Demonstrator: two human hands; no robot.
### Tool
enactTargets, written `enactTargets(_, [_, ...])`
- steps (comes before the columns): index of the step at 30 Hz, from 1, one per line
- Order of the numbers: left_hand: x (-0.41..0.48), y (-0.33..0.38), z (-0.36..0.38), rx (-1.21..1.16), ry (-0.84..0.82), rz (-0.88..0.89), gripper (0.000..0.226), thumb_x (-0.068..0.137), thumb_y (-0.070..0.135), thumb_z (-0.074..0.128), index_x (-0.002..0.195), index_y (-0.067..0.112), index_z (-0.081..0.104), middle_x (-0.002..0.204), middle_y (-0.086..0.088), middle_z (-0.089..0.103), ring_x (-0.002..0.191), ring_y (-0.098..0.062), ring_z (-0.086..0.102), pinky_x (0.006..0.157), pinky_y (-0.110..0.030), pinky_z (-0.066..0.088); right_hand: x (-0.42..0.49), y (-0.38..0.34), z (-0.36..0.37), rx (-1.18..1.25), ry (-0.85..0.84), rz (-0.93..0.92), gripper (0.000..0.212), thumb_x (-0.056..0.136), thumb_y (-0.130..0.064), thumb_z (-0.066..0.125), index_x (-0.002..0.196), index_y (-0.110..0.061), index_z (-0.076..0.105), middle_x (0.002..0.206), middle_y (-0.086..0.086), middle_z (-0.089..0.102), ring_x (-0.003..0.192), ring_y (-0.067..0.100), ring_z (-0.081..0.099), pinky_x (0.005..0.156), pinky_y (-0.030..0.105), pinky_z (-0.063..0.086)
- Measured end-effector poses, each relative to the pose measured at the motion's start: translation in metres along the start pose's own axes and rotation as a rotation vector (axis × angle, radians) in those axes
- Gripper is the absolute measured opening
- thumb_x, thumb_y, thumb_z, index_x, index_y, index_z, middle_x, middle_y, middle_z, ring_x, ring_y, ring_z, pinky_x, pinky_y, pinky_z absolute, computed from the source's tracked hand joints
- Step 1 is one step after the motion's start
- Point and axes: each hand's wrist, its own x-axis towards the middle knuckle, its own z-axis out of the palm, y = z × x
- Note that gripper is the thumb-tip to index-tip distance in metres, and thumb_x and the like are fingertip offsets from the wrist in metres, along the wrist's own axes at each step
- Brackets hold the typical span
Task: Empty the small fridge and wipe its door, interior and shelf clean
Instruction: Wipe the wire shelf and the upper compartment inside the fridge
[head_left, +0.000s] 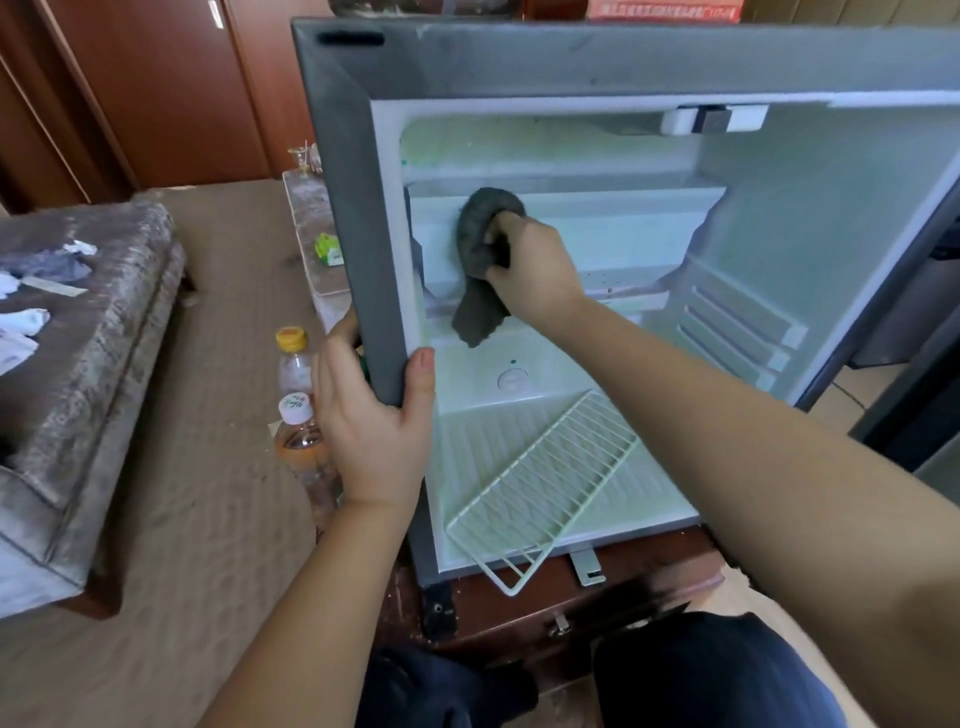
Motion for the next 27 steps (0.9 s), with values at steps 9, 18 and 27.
enactTargets(9, [-0.002,0.004,0.002,0.008,0.027,-0.039,0.053,0.091,0.041,0.047,0.11,-0.008,0.052,0.105,-0.017,0.062,0.092,-0.026,0.054,0.078,-0.016,0.028,-0.023,0.102,-0.073,0.066,0.491,0.266,0.028,0.077,-0.004,0.055,0.104,0.001,0.049,0.108,0.019,0.055,0.094,0.033,0.053,0.072,0.025,0.031])
enactTargets(18, [-0.004,-0.001,0.005,0.006,0.083,0.024,0.047,0.095,0.056,0.039,0.118,0.016,0.041,0.104,-0.008,0.058,0.093,-0.018,0.049,0.077,-0.017,0.027,-0.008,0.011,0.012,0.261,0.275,0.053,0.031,0.073,0.007,0.051,0.099,-0.005,0.062,0.108,0.012,0.059,0.086,0.028,0.056,0.067,0.022,0.034])
enactTargets(27, [-0.006,-0.003,0.006,-0.018,0.114,0.038,0.053,0.094,0.064,0.031,0.124,0.02,0.035,0.11,0.003,0.048,0.098,-0.019,0.047,0.083,-0.007,0.026,0.002,-0.04,0.022,0.223,0.108,-0.144,0.041,0.07,0.005,0.047,0.109,-0.005,0.055,0.108,0.014,0.058,0.082,0.034,0.055,0.062,0.033,0.041])
